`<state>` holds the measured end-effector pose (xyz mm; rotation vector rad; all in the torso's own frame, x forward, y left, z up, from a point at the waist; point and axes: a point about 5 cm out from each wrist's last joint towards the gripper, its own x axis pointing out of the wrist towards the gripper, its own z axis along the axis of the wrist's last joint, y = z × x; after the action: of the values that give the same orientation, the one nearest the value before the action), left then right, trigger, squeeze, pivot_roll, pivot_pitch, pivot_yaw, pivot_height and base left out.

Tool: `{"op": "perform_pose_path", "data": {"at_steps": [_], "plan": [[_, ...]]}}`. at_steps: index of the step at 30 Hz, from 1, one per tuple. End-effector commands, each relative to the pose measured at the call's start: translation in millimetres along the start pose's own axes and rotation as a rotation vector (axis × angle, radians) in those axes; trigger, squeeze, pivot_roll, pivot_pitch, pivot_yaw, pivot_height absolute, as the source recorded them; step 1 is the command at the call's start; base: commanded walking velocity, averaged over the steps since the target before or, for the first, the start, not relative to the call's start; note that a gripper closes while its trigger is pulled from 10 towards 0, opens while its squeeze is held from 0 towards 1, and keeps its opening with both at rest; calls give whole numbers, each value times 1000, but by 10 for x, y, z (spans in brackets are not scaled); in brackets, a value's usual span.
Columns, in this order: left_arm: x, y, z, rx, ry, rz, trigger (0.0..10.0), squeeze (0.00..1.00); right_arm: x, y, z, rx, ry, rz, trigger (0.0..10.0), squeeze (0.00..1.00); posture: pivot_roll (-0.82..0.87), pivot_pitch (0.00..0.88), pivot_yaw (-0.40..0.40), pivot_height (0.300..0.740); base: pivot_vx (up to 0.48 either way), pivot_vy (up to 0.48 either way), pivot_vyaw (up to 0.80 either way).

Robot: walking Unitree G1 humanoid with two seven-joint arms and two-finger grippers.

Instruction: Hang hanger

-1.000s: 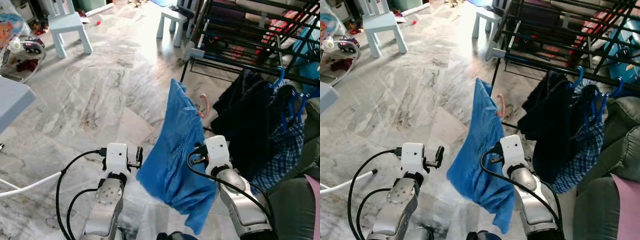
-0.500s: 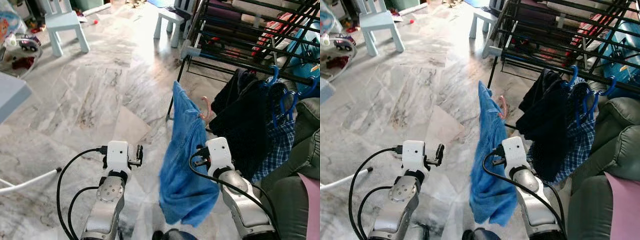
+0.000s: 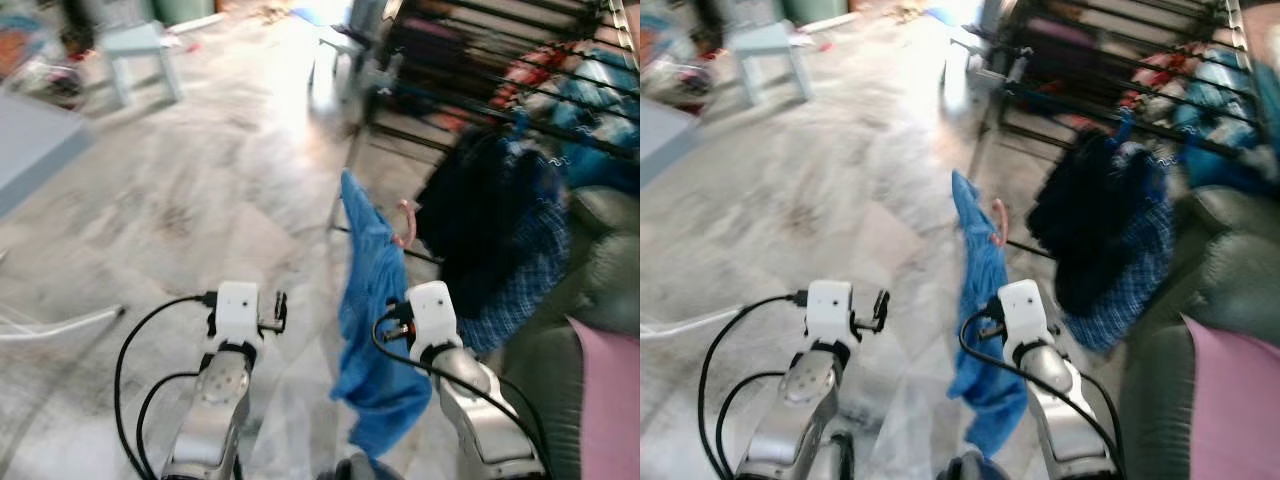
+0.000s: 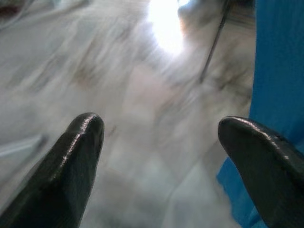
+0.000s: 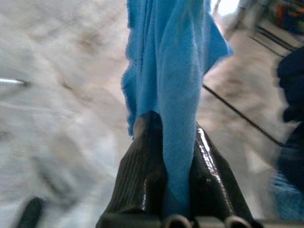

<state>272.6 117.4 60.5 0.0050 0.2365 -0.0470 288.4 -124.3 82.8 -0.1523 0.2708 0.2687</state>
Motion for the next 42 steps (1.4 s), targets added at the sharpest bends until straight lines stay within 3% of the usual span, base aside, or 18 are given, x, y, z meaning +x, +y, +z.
{"op": "perform_pose_path", "data": {"at_steps": [1,12,18,23,27,34,42], "plan": [[-5,-129,0,-6,5,-34,10000,0,-57,-62,-38,7,5,-21,10000,0,31,173,-120,740,-337,0,0],[-5,-128,6,-4,-1,-34,10000,0,-60,-51,-38,12,4,-18,10000,0,31,174,-119,740,-152,0,0],[20,-124,78,180,-42,-89,10000,0,-46,-96,4,72,-45,-64,10000,0,53,155,-86,740,0,0,0],[83,-28,152,213,-48,-99,10000,0,17,-35,-23,104,-51,-85,10000,0,76,126,-29,740,0,0,0],[144,61,229,288,-56,-134,10000,0,67,44,-6,164,-79,-117,10000,0,97,113,33,740,0,0,0],[157,70,276,300,-64,-140,10000,0,84,80,0,187,-89,-127,10000,0,103,120,44,740,0,0,0],[109,14,198,276,-47,-122,10000,0,100,56,38,97,-115,-71,10000,0,104,123,12,740,0,0,400]]}}
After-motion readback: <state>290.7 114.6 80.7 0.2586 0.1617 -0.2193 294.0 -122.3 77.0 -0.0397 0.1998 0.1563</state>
